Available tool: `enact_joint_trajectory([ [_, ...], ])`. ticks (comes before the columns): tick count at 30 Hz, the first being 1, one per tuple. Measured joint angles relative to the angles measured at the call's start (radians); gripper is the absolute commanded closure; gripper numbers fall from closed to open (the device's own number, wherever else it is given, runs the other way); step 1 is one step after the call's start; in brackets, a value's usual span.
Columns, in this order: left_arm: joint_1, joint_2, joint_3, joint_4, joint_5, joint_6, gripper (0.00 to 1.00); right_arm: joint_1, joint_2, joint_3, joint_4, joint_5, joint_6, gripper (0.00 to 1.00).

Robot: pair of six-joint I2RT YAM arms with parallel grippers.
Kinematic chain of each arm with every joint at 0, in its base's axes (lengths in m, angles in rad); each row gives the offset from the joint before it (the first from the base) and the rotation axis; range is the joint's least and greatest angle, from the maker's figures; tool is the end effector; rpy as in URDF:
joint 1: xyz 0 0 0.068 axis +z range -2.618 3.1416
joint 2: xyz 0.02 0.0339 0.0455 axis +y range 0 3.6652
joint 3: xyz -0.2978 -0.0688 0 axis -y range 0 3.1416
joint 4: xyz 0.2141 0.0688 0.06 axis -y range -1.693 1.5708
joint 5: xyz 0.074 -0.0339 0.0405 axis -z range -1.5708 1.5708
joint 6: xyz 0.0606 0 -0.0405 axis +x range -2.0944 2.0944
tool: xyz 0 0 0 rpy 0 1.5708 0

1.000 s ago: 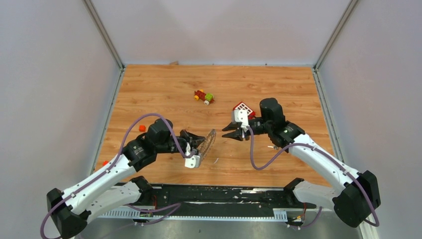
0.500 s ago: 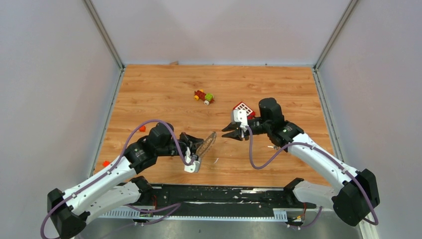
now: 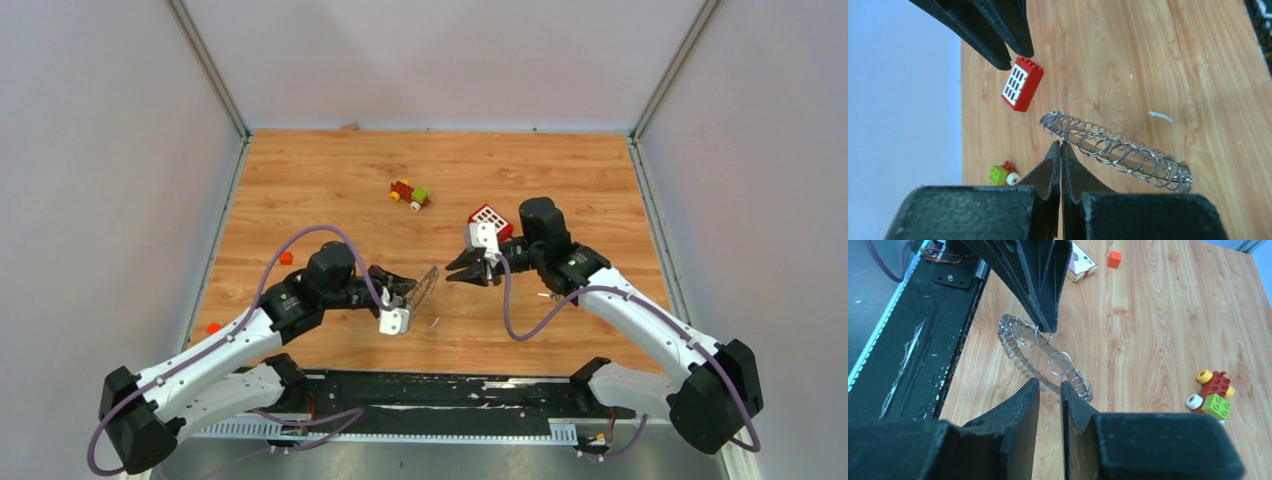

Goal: Put the keys on the keyring

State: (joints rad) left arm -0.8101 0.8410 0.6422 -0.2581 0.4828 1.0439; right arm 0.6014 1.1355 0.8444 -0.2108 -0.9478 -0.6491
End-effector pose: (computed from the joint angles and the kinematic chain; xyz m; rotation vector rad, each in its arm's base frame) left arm 0.0884 -0.1337 0.2957 1.7523 0.9384 -0.3377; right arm 0.1475 0.1609 0.3269 -1.5654 1.1920 0.9388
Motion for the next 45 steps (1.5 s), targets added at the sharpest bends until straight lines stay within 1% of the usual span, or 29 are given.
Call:
enact_joint_trajectory([
  [9, 0.0, 0.13, 0.071, 0.068, 0.055, -0.313, 1.0, 0.014, 0.0, 0.0, -0.018, -0.039, 0.011, 0.7],
  [12, 0.0, 0.146, 0.086, 0.1, 0.063, -0.415, 1.0, 0.017, 0.0, 0.0, -0.019, -0.045, 0.011, 0.69],
  [16, 0.0, 0.159, 0.089, 0.134, 0.08, -0.512, 1.0, 0.021, 0.0, 0.0, -0.021, -0.045, 0.012, 0.69],
  [24, 0.0, 0.179, 0.089, 0.167, 0.112, -0.615, 1.0, 0.032, 0.0, 0.0, -0.02, -0.032, 0.012, 0.7],
  [32, 0.0, 0.179, 0.089, 0.184, 0.115, -0.65, 1.0, 0.04, 0.011, 0.0, -0.02, -0.025, 0.012, 0.73],
  [38, 0.0, 0.179, 0.089, 0.19, 0.115, -0.662, 1.0, 0.059, 0.03, 0.0, -0.02, -0.011, 0.012, 0.81],
  [42, 0.0, 0.179, 0.089, 0.191, 0.115, -0.665, 1.0, 0.066, 0.037, 0.002, -0.02, -0.002, 0.013, 0.91],
  [44, 0.0, 0.179, 0.089, 0.191, 0.117, -0.666, 1.0, 0.068, 0.037, 0.003, -0.018, 0.004, 0.015, 1.0],
  [45, 0.0, 0.179, 0.089, 0.191, 0.119, -0.667, 1.0, 0.068, 0.037, 0.004, -0.018, 0.008, 0.017, 1.0],
])
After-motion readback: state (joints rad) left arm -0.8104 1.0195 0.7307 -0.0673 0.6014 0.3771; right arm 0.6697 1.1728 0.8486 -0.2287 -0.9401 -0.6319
